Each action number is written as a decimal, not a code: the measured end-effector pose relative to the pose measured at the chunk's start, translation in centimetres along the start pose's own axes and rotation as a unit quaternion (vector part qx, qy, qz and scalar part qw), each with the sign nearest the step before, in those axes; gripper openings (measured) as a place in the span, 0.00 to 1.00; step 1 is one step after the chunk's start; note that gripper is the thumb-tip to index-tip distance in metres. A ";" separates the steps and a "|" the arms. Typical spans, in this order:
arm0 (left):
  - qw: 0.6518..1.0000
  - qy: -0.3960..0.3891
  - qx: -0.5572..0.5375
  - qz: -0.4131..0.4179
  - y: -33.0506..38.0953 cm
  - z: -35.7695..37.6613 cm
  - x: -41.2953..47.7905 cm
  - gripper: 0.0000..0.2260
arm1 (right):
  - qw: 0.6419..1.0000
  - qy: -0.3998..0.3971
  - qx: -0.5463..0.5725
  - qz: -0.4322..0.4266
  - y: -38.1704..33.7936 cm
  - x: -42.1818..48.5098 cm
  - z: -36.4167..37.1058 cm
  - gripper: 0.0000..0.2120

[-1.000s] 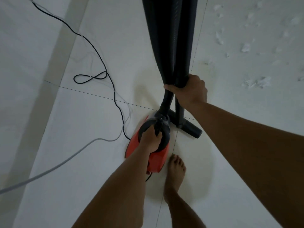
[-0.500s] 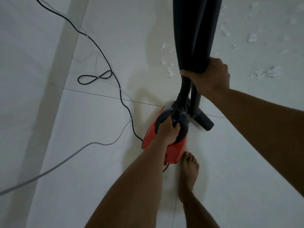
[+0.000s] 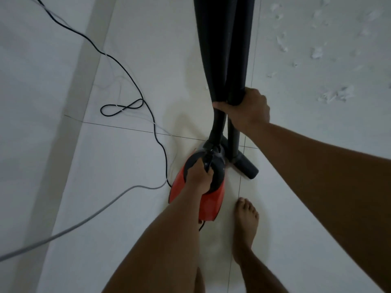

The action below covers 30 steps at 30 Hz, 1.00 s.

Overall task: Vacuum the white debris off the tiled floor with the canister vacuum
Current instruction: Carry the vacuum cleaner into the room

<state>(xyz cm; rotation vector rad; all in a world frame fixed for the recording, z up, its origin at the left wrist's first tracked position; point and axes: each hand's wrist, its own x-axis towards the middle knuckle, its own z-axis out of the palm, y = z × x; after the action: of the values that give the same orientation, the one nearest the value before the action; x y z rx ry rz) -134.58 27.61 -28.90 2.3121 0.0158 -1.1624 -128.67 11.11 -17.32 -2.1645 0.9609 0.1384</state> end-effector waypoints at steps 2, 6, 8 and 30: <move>1.000 0.003 0.016 -0.017 -2.3 -1.5 -1.0 0.15 | 1.000 -0.016 0.014 -0.002 -0.5 -1.1 1.5 0.28; 0.998 0.011 0.043 -0.032 -6.0 -3.8 -3.1 0.18 | 0.999 -0.036 0.025 -0.012 -1.5 -3.1 4.1 0.29; 0.998 0.016 0.037 -0.043 -7.5 -4.4 -4.2 0.18 | 0.998 -0.049 0.023 -0.020 -1.9 -4.0 4.9 0.30; 0.999 -0.036 0.021 0.025 0.7 1.6 -3.5 0.24 | 0.999 0.033 0.010 0.001 3.1 -2.6 -3.1 0.29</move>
<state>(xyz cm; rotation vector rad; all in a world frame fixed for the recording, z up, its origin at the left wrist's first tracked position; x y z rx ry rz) -137.85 27.07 -26.73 2.2917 -0.0949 -1.2314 -133.18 9.23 -15.99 -2.1612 0.9975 0.0578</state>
